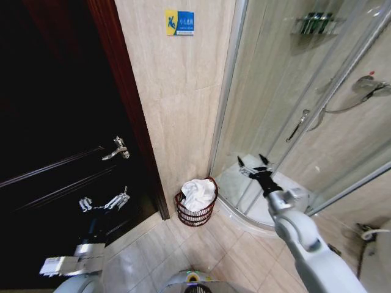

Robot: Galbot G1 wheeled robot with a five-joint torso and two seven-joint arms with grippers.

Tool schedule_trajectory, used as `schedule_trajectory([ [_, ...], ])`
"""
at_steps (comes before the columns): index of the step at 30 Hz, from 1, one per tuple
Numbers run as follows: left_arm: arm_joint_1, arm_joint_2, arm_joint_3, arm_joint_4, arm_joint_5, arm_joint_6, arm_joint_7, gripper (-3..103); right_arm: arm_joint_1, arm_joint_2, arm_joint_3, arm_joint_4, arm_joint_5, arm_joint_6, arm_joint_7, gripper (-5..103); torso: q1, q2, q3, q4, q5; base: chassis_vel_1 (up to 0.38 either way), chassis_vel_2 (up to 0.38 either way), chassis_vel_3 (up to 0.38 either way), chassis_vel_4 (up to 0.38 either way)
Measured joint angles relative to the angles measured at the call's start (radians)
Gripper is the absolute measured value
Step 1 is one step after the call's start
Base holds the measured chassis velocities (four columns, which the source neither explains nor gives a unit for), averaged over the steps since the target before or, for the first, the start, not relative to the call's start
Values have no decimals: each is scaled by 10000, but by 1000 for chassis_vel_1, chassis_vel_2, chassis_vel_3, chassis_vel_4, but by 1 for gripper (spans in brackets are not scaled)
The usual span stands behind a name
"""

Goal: Discard the used towel into the hamper.

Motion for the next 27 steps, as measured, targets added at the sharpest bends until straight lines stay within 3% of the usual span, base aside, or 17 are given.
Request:
schedule_trajectory([
  [8,0,0,-1,0,0,0,0,100,-1311,1059,235,825,-1098,440,-8,100,0,0,0,-1,1,0,0,0,0],
  [27,0,0,0,0,0,0,0,100,-1268,1079,150,720,-1139,469,-27,100,1,-2,1,0,2,0,0,0,0],
])
